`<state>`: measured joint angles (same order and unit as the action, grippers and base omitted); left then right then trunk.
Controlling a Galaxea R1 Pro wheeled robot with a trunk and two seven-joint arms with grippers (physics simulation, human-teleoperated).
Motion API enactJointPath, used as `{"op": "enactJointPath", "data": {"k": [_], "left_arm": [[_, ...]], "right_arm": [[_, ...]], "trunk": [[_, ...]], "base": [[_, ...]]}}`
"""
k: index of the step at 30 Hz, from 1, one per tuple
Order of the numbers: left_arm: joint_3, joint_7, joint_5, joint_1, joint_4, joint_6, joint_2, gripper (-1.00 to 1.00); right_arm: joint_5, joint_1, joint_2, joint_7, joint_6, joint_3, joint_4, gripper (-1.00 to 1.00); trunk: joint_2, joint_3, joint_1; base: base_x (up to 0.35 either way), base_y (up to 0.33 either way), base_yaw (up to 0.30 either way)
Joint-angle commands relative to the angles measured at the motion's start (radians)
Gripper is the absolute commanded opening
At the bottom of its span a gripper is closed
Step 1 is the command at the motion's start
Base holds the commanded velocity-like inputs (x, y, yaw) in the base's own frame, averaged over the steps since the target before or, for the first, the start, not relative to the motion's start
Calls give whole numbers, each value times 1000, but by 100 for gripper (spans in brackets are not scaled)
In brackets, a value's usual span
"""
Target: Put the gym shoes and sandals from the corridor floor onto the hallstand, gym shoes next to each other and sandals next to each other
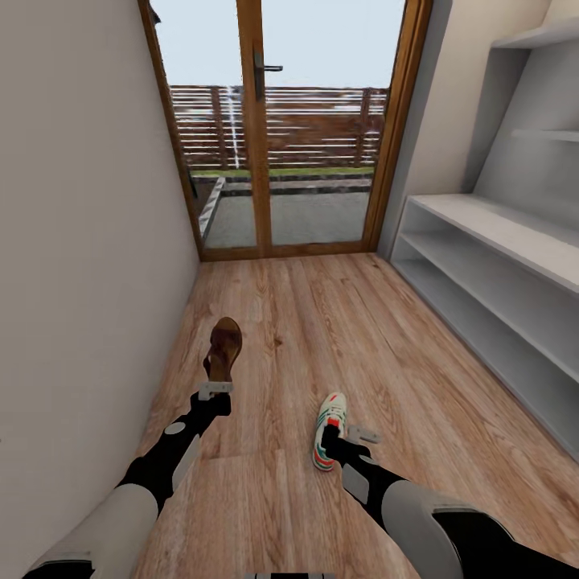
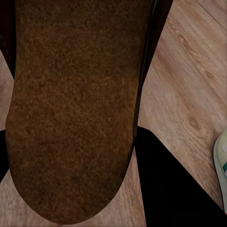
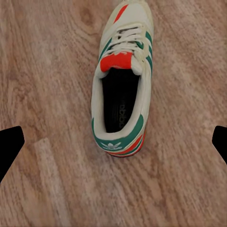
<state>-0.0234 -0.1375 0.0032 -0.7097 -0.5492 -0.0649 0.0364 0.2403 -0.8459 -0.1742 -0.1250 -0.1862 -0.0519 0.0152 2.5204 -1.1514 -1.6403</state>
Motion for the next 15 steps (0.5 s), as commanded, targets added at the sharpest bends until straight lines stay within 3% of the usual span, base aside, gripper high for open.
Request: {"op": "enactJointPath", "data": {"k": [1, 15], "left_arm": [[-3, -5, -3, -1, 1, -3, 0, -100], [-1, -5, -3, -1, 0, -3, 0, -100]], "right_arm": [[2, -1, 0, -1, -5, -5, 2, 100], [2, 2, 0, -1, -5, -5, 2, 100]], "trunk": [[0, -1, 0], [0, -1, 0]], "base": [[7, 0, 0], [63, 34, 0]]}}
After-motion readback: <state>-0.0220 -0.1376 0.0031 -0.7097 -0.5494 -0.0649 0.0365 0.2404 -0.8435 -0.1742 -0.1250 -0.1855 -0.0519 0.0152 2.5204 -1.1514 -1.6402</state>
